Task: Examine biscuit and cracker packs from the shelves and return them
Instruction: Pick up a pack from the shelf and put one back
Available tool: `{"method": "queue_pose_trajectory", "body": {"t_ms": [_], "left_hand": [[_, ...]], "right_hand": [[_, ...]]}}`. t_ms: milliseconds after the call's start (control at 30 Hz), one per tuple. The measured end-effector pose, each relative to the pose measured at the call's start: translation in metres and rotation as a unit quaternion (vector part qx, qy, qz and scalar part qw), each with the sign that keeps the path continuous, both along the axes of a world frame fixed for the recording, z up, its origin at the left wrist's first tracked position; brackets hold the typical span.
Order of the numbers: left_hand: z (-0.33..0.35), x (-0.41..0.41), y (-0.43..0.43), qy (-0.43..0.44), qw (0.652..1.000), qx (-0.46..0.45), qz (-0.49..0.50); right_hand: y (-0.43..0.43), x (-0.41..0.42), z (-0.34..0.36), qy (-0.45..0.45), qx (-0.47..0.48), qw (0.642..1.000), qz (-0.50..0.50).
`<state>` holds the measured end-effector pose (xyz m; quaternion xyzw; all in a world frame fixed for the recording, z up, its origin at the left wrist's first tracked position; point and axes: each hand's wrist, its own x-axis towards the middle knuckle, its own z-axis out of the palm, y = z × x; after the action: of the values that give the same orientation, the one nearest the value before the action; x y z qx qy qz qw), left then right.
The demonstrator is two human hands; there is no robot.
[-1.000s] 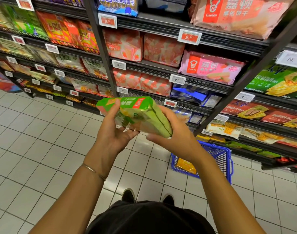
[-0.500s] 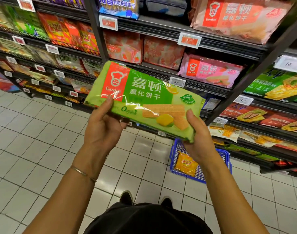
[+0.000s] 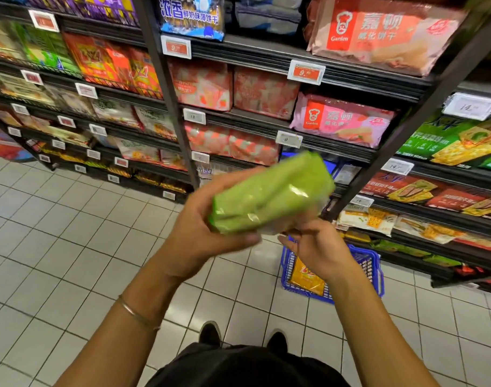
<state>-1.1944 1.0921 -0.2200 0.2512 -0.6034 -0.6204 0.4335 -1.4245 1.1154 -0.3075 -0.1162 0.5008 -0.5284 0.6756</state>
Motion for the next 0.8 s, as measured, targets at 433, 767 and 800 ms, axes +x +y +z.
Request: {"method": "queue_pose_trajectory", "body": {"t_ms": [433,767,800], "left_hand": [[-0.008,0.030,-0.033,-0.058,0.989,-0.059,0.119],[0.064,0.013,-0.080,0.041,0.977,-0.078,0.196],[0.074,0.011,-0.083,0.057,0.975,-0.080,0.199]], "right_hand": [[0.003,-0.037,0.030,0.225,-0.143,0.952,-0.149],[-0.024,-0.049,0.157,0.285,-0.408,0.850,-0.174],[-0.025,-0.048,0.168,0.278,-0.424,0.844,-0.177]]}}
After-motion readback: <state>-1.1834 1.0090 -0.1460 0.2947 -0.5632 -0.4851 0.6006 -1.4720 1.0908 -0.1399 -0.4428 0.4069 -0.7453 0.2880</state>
